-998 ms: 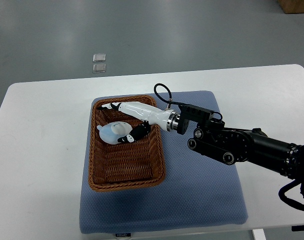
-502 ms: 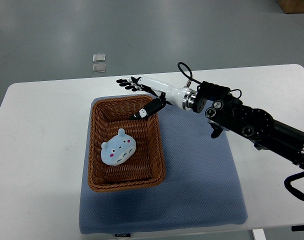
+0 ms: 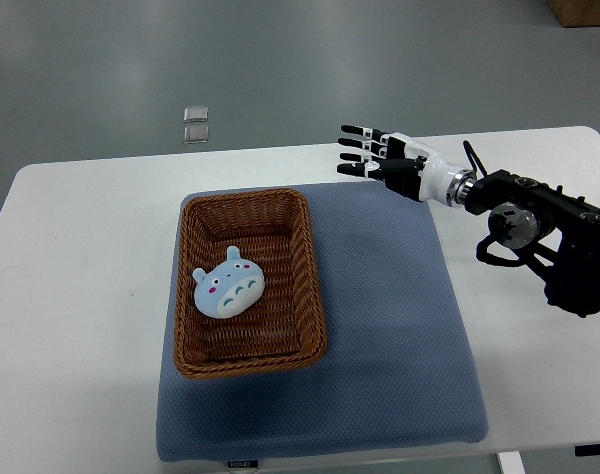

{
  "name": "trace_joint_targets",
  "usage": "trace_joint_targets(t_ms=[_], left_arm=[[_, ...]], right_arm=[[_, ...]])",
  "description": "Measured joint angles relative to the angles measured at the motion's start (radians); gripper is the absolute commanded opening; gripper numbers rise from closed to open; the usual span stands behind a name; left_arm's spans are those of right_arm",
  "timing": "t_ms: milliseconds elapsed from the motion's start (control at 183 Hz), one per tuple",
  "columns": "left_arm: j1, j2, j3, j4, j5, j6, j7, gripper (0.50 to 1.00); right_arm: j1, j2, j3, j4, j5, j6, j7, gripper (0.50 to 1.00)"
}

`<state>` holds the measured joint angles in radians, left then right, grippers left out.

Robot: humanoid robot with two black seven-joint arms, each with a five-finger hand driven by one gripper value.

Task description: Place blue toy in brown basket

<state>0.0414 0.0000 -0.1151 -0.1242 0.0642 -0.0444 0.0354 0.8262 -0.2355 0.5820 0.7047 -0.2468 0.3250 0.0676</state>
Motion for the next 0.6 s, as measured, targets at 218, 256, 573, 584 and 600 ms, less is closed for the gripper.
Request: trace_joint_targets(t_ms=[218, 256, 573, 584, 600], left_arm=[[0.000, 0.000, 0.000, 0.000, 0.000, 0.000, 0.000, 1.000], [0.000, 0.000, 0.000, 0.000, 0.000, 0.000, 0.000, 1.000], [0.000, 0.000, 0.000, 0.000, 0.000, 0.000, 0.000, 1.000], [0.000, 0.000, 0.000, 0.000, 0.000, 0.000, 0.000, 1.000], [0.000, 0.000, 0.000, 0.000, 0.000, 0.000, 0.000, 1.000]], right_arm=[[-0.025, 0.008, 0.076, -0.012, 0.042, -0.024, 0.017, 0.917], [-0.025, 0.010, 0.087, -0.013, 0.042, -0.024, 0.018, 0.917], [-0.061, 0.015, 0.099, -0.011, 0.047, 0.011, 0.018, 0.917], [-0.061, 0.015, 0.099, -0.011, 0.049, 0.012, 0.018, 0.917], [-0.062, 0.015, 0.099, -0.011, 0.050, 0.012, 0.018, 0.917]])
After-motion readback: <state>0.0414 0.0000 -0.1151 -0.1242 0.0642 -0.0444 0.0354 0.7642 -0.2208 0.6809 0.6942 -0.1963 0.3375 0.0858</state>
